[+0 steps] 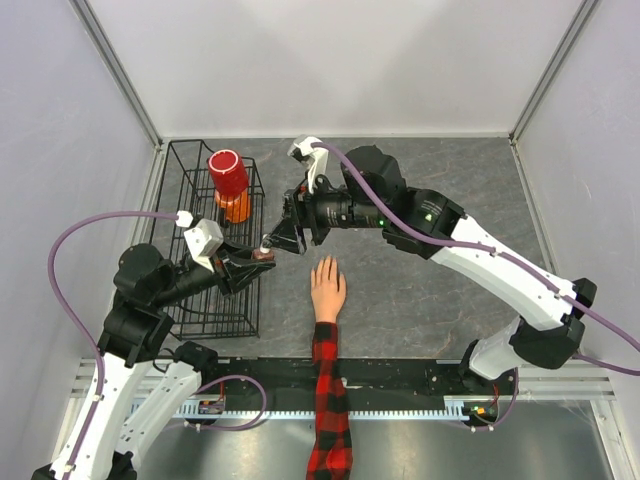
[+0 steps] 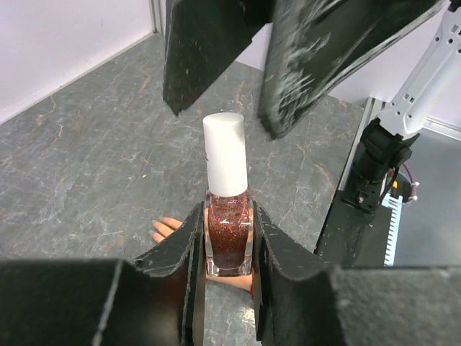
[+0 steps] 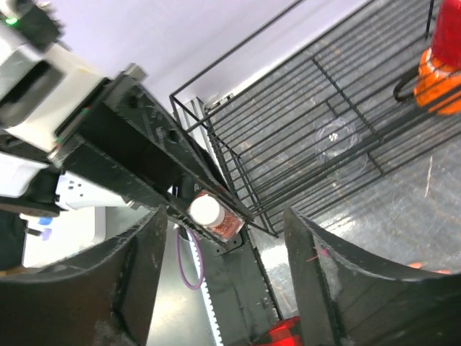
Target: Paint the nails
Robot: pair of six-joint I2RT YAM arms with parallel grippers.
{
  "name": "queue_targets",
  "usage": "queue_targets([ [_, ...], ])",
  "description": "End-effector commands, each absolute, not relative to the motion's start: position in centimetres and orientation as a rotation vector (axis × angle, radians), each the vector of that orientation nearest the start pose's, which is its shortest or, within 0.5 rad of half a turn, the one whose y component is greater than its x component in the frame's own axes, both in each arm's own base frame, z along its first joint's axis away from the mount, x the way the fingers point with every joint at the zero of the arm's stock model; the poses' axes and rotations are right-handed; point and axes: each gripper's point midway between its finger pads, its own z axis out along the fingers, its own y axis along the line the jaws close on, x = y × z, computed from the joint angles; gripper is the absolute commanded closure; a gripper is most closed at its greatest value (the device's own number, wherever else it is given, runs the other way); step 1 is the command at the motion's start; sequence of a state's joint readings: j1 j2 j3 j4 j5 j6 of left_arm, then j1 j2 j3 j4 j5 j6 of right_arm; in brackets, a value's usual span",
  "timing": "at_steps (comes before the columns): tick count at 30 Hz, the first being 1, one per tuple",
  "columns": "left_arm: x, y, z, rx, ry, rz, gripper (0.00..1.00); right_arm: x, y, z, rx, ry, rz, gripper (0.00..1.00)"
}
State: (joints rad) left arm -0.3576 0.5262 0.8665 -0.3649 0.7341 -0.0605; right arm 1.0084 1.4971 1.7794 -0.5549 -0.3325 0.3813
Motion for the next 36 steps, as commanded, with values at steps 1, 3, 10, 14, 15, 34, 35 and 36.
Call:
queue_targets([
  [1, 15.3, -18.1, 35.0, 0.821, 1.389, -0.845, 0.98, 17.7, 41.3, 41.1, -0.791, 1.861, 1.254, 0.35],
  [3, 15.3, -18.1, 34.9, 0.819, 1.39, -0.847, 0.98, 17.4, 41.6, 40.9, -0.808, 1.865, 1.266, 0.39],
  [10, 15.4, -18.1, 34.7, 0.813, 1.397, -0.849, 0.98, 16.9, 42.3, 40.4, -0.851, 1.865, 1.278, 0.5],
  [14, 15.5, -18.2, 34.6, 0.815, 1.403, -0.854, 0.98, 16.6, 42.5, 40.2, -0.87, 1.86, 1.283, 0.57],
  [15, 15.4, -18.2, 34.7, 0.816, 1.399, -0.855, 0.98, 16.4, 42.4, 40.4, -0.875, 1.855, 1.289, 0.61],
  [34, 11.4, -20.0, 35.2, 0.986, 1.338, -1.084, 0.98, 14.5, 41.9, 39.0, -1.201, 1.612, 1.254, 1.0],
  [35, 11.1, -20.0, 35.2, 0.997, 1.334, -1.099, 0.98, 14.1, 41.8, 38.9, -1.236, 1.579, 1.261, 1.0],
  [36, 10.5, -20.1, 35.2, 1.019, 1.328, -1.125, 0.98, 13.6, 41.5, 38.8, -1.268, 1.55, 1.27, 1.0],
])
